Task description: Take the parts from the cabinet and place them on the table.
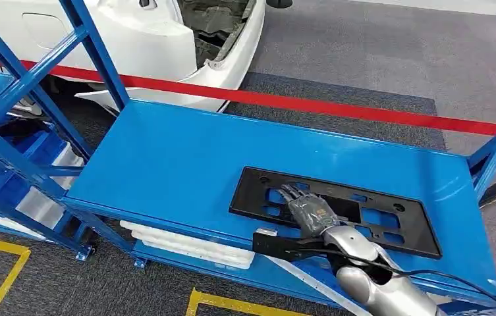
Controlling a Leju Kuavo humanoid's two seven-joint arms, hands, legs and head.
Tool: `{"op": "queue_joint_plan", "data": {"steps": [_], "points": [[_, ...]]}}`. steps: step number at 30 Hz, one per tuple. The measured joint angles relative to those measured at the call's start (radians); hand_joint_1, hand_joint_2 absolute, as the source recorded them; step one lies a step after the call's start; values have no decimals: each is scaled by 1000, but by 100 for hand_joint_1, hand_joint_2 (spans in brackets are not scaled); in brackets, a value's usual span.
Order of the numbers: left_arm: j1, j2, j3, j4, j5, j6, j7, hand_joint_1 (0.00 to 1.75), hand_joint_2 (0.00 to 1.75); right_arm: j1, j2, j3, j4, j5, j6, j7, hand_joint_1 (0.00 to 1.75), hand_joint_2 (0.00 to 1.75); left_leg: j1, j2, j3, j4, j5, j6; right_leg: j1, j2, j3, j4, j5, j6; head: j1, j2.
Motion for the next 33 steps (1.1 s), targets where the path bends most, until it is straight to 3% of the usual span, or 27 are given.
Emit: {"op": "queue_joint_plan", "data": {"steps": [12, 23, 33], "points": [[1, 0, 0, 0, 17, -4, 4, 0, 0, -9, 0, 5, 39, 187, 6, 70, 0, 175, 0, 0, 0, 0, 0, 0, 0, 0, 0, 0, 0, 0, 0, 0], [1, 0, 0, 0, 23, -10, 8, 0, 0, -20, 16, 4, 82, 265, -13, 65, 0, 175, 0, 0, 2, 0, 0, 0, 0, 0, 2, 0, 0, 0, 0, 0], [1, 0, 0, 0, 21, -10, 3, 0, 0, -25, 42, -3, 160, 347, -162, 19, 0, 175, 0, 0, 4, 0, 0, 0, 0, 0, 4, 0, 0, 0, 0, 0]]}}
